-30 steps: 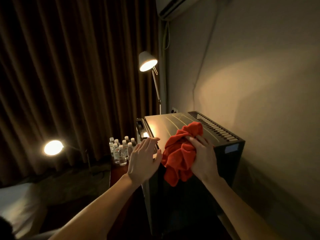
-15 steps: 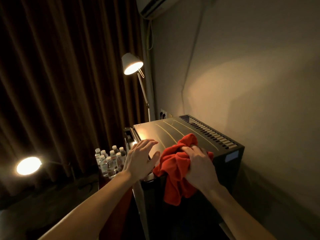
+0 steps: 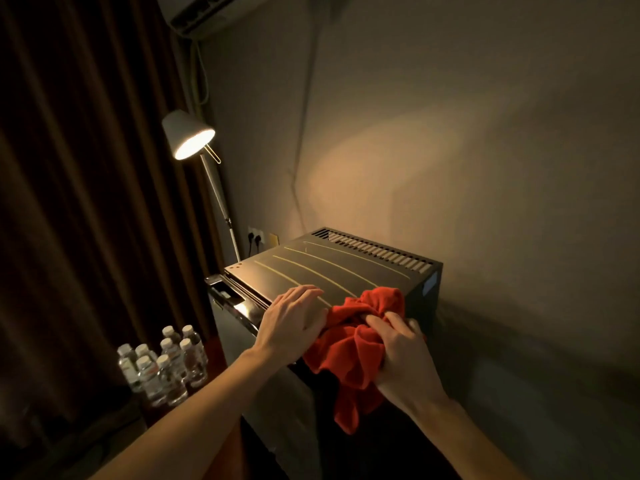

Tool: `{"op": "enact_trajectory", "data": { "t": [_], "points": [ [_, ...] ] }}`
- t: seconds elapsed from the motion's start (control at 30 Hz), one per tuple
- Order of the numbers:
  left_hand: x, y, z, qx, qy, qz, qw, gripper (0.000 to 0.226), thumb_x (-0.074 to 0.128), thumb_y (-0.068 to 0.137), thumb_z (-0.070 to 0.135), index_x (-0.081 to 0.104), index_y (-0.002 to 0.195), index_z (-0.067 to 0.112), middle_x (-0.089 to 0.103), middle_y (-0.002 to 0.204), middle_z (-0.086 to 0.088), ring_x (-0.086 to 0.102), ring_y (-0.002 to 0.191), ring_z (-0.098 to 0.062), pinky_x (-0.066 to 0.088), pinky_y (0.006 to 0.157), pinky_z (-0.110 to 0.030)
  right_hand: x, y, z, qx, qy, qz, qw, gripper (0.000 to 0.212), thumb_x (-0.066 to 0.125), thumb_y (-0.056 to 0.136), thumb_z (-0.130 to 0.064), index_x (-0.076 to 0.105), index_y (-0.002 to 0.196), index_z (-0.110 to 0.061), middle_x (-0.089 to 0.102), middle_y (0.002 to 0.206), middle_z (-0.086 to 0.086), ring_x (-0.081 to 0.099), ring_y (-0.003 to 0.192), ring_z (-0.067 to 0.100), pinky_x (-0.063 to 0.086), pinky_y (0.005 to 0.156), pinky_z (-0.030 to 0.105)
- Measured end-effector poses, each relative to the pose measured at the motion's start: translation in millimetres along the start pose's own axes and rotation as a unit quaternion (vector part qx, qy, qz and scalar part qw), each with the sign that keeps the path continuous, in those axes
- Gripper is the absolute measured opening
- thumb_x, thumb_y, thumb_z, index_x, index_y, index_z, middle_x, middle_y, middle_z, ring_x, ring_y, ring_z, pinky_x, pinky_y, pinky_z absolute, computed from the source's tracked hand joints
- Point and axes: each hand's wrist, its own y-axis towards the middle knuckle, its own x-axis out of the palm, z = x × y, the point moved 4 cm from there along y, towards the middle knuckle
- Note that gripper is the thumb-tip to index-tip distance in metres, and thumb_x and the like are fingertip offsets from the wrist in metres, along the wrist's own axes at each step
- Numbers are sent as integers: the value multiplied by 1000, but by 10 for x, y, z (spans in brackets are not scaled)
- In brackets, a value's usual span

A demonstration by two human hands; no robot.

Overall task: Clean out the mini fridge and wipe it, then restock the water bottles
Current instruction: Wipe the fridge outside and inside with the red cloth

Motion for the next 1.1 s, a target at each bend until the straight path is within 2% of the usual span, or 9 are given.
{"op": "enact_trajectory", "data": {
  "t": [0.13, 0.3, 0.47, 0.57, 0.63, 0.7, 0.8, 1.0, 1.1],
  "points": [
    [-26, 67, -73, 7, -14, -26, 1000, 53, 42, 91, 52, 57, 133, 23, 57, 137, 5, 54, 124, -13, 49, 101, -38, 73, 2, -242, -48, -21, -16, 999, 53, 45, 92, -55, 46, 140, -31, 51, 136, -3, 40, 133, 26, 30, 115, 44],
    [-77, 130, -222, 1, -47, -31, 998, 42, 49, 97, 43, 55, 136, 27, 53, 141, 11, 53, 124, -7, 49, 100, -34, 60, 313, -253, -88, -34, 7, 996, 37, 51, 92, -51, 55, 126, -35, 57, 123, -9, 46, 120, 17, 39, 105, 35],
    [-58, 265, -64, 46, -102, -57, 992, 51, 34, 100, 56, 54, 137, 28, 51, 143, 14, 46, 130, 1, 36, 107, -18, 106, 776, -102, -57, -48, 20, 997, 35, 55, 90, -48, 61, 119, -30, 60, 115, -2, 50, 112, 21, 41, 100, 37],
    [-14, 373, -77, 86, -77, -78, 990, 51, 34, 102, 54, 53, 139, 25, 51, 144, 11, 45, 131, 0, 32, 106, -12, 137, 1085, 23, -14, -73, 30, 997, 32, 56, 90, -41, 63, 118, -28, 63, 114, 1, 53, 110, 24, 44, 95, 34],
    [-7, 495, -198, 83, -76, -71, 991, 53, 37, 101, 54, 54, 138, 21, 53, 143, 9, 49, 129, -4, 31, 103, -8, 113, 1286, 142, 23, -92, 36, 995, 31, 58, 91, -36, 63, 120, -27, 63, 116, 2, 53, 113, 25, 45, 95, 35],
    [30, 613, -391, 75, -68, -58, 993, 55, 40, 98, 57, 55, 137, 21, 55, 141, 8, 52, 127, -8, 36, 102, -12, 84, 1442, 234, 61, -107, 46, 991, 31, 59, 91, -28, 62, 122, -25, 62, 118, 4, 53, 115, 26, 45, 97, 36],
    [146, 777, -676, 90, -51, -56, 993, 56, 43, 94, 57, 57, 135, 21, 58, 138, 6, 55, 126, -13, 46, 101, -29, 92, 1532, 220, 81, -126, 41, 988, 36, 62, 87, -24, 61, 123, -25, 61, 118, 5, 53, 115, 27, 47, 97, 36],
    [479, 1253, -872, 174, -74, -64, 980, 59, 41, 92, 57, 62, 127, 15, 63, 132, -1, 59, 121, -20, 44, 102, -28, 203, 1283, -32, 89, -153, 13, 984, 51, 61, 79, -26, 56, 129, -32, 59, 122, -2, 54, 109, 26, 45, 99, 35],
    [529, 1357, -836, 210, -83, -72, 971, 59, 40, 93, 57, 62, 128, 15, 62, 132, 0, 57, 122, -19, 45, 103, -29, 214, 1237, -191, 117, -187, -12, 975, 53, 53, 77, -38, 56, 129, -30, 56, 127, 0, 54, 111, 29, 43, 101, 36]
  ]
}}
